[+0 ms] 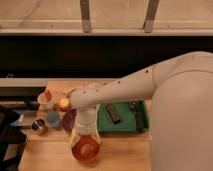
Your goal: Stack bowls into tray
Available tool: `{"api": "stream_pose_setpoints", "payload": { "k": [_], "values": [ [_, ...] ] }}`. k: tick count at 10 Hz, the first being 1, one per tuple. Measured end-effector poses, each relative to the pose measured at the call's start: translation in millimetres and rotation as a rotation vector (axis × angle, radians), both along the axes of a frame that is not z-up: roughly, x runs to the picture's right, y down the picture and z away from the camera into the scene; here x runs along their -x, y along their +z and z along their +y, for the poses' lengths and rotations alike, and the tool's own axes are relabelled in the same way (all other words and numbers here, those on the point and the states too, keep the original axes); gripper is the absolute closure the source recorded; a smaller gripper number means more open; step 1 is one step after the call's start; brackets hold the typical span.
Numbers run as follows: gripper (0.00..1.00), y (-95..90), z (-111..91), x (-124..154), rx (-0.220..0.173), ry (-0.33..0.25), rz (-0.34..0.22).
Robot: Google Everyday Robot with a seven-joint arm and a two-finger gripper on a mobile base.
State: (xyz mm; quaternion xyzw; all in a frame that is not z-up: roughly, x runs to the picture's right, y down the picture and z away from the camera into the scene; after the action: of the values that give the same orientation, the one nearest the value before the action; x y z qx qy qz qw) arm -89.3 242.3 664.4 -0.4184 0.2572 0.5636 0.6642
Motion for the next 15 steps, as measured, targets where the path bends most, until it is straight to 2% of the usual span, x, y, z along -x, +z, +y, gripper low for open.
{"api": "stream_pose_setpoints", "payload": {
  "k": [1, 3, 6, 9, 10, 12, 13, 15],
  "values": [
    [0.22, -2.2, -2, 0, -0.005, -0.005, 0.001],
    [0.22, 4.5, 5, -7, 0.012, 0.001, 0.014],
    [0.22, 30.4, 31, -25, 0.072, 0.039, 0.041],
    [0.24, 43.7, 47, -34, 0.12, 0.067, 0.051],
    [0.29, 46.6, 50, -34, 0.127, 0.07, 0.047],
    [0.51, 50.8, 54, -28, 0.132, 0.07, 0.03],
    [0.59, 51.7, 54, -26, 0.131, 0.071, 0.026],
    [0.81, 51.6, 52, -16, 0.116, 0.081, -0.013]
  ]
}}
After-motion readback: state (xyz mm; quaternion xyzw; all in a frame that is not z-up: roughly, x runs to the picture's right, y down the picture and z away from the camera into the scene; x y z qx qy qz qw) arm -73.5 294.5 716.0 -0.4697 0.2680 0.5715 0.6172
